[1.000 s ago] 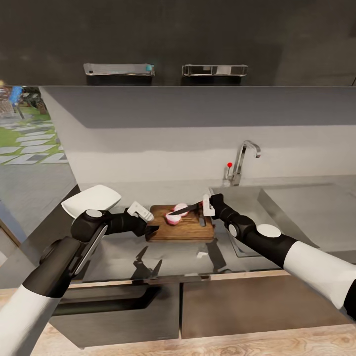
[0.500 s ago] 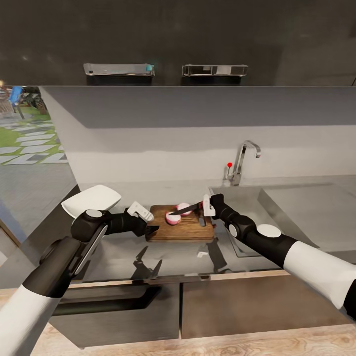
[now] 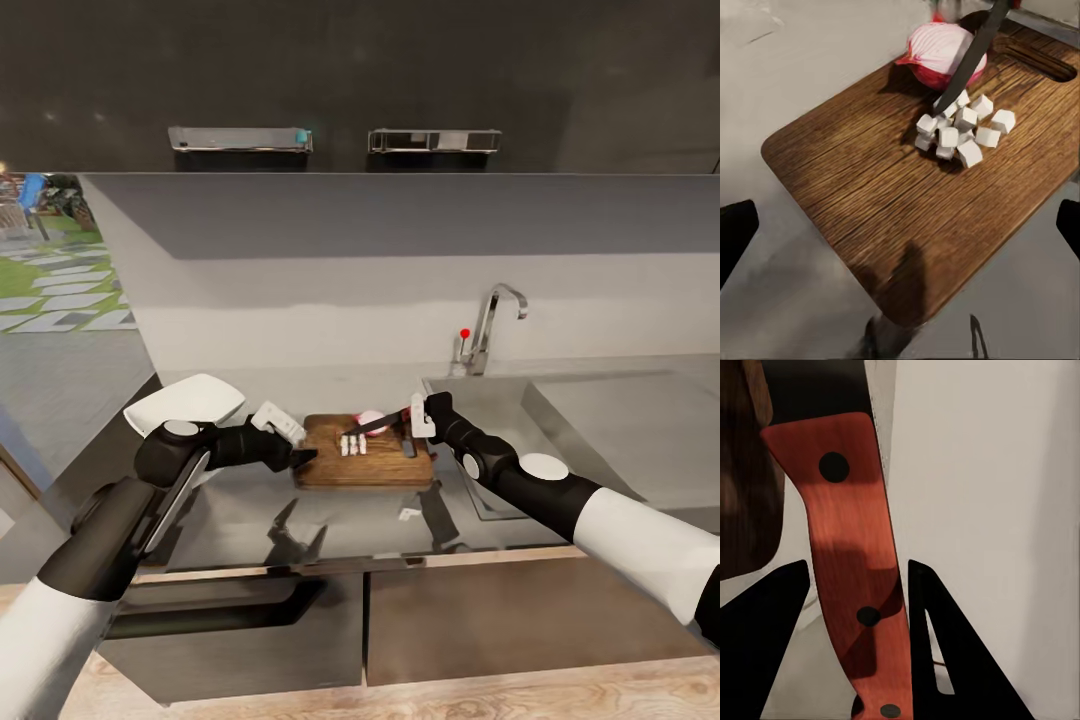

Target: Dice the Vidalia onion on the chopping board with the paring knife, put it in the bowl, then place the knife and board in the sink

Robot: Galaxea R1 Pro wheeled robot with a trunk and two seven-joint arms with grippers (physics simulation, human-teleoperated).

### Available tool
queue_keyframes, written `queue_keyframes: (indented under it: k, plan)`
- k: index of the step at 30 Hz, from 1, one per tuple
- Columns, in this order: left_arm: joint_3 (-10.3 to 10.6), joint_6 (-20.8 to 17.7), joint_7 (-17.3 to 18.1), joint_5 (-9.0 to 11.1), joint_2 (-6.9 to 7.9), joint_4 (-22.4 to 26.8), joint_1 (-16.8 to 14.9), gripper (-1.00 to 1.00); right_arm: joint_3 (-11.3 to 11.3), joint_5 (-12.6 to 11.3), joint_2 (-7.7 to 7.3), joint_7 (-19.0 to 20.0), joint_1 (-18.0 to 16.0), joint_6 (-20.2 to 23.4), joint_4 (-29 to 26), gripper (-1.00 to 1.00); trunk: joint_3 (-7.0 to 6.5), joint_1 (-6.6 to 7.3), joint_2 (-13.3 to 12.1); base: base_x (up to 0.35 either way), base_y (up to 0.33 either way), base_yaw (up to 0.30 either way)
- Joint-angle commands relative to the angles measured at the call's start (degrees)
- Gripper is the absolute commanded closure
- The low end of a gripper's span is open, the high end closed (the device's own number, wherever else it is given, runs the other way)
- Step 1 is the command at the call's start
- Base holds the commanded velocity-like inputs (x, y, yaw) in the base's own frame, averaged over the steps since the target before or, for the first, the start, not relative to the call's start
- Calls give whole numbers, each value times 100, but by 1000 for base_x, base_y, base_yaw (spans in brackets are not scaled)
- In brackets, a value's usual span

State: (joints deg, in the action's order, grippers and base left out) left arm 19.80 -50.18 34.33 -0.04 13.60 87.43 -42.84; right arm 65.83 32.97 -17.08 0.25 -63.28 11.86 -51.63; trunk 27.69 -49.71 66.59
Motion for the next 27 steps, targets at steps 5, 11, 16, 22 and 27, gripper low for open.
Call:
queue_keyframes:
  k: [5,11,16,22,27]
  plan:
    - [-160,-34,12,4,3,3,-5,-100,25,60,-6,2,-9,62,-14,100,7,-1,4,32,0,0]
    - [-169,-33,12,4,3,-6,-5,-100,27,60,-6,2,-9,63,-14,100,-47,65,-116,1,0,0]
    - [-169,-34,12,4,3,-6,-5,-100,25,60,-6,2,-9,65,-14,100,-137,174,-317,0,0,0]
    - [-169,-34,12,4,3,-6,-5,-100,22,60,-6,2,-9,68,-14,100,-137,174,-317,0,0,0]
    - [-163,5,14,4,5,-19,-5,-100,18,60,-6,2,-9,70,-14,100,-137,174,-317,15,0,0]
